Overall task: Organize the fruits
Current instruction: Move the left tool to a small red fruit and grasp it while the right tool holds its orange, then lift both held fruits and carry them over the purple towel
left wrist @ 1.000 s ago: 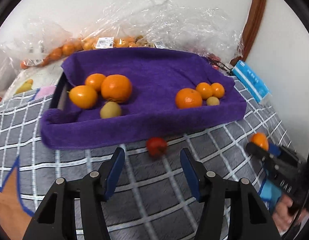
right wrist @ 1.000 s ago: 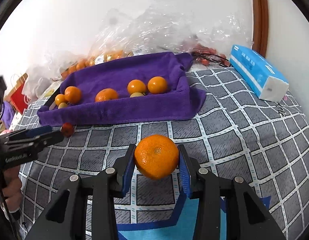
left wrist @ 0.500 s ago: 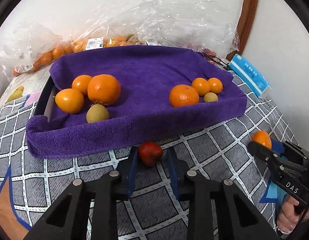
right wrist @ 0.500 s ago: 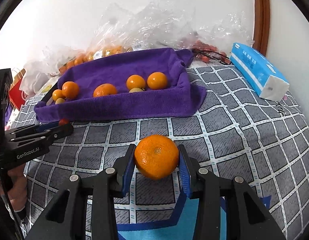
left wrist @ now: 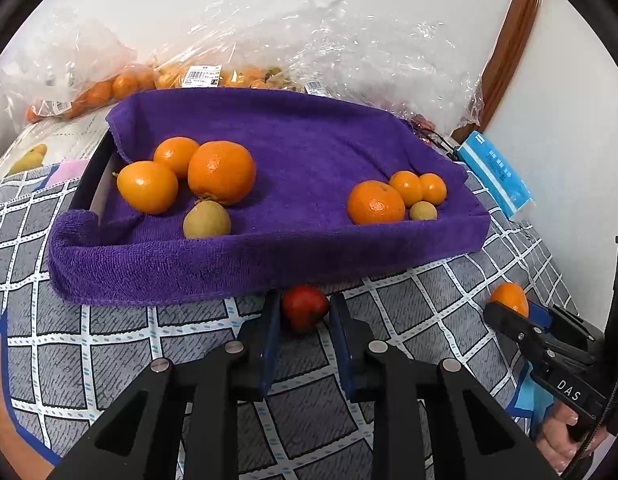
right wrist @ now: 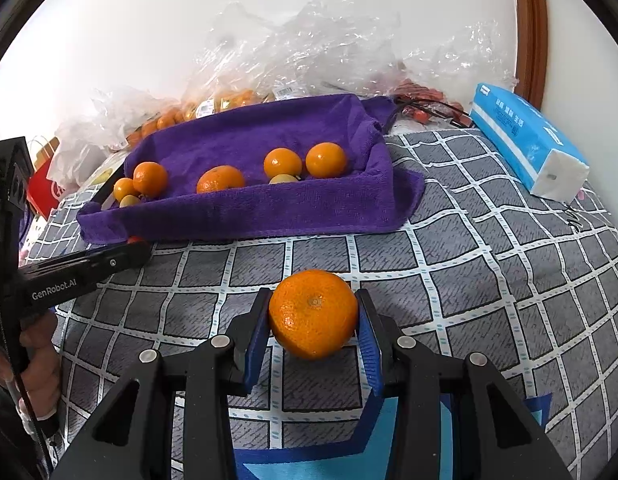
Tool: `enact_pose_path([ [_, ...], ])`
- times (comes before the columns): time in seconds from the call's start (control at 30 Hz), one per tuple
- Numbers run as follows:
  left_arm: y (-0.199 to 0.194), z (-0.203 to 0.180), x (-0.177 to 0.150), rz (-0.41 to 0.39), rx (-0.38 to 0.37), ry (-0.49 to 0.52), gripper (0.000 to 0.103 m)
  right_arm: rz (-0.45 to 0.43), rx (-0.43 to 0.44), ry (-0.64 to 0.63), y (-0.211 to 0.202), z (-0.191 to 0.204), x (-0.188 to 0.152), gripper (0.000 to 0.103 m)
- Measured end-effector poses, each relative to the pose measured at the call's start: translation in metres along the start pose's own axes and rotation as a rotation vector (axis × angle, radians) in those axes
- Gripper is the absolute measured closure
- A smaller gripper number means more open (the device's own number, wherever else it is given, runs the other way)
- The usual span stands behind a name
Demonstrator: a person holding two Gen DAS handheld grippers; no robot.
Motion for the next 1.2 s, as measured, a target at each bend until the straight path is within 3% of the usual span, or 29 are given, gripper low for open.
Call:
enact_pose_path([
  [0.23,-0.013,0.007,0.004,-0.063,-0.077,-0.064,0.08,-0.014,0.015,0.015,-0.004,0.0,0.002,0.062],
  [0.73,-0.036,0.007,0.015,-0.19,-0.038,-0.058,0.08,-0.054,0.034,0.04,-0.013,-0.002,0.006,0.062],
  [1.2,-0.05,0.001,0.018,-0.243,-0.029,-0.034,0.08,-0.079,0.033,0.063,-0.017,-0.006,0.008,0.062],
])
Point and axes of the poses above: each gripper's, at about its wrist camera, not at the fingertips, and y roughly the way its jaws point, z to its left, x to its top, the point moved 10 cm from there along y, roughly the way its jaws point, and after that the axes turned 3 degrees about -x, right-handed, at the moved point
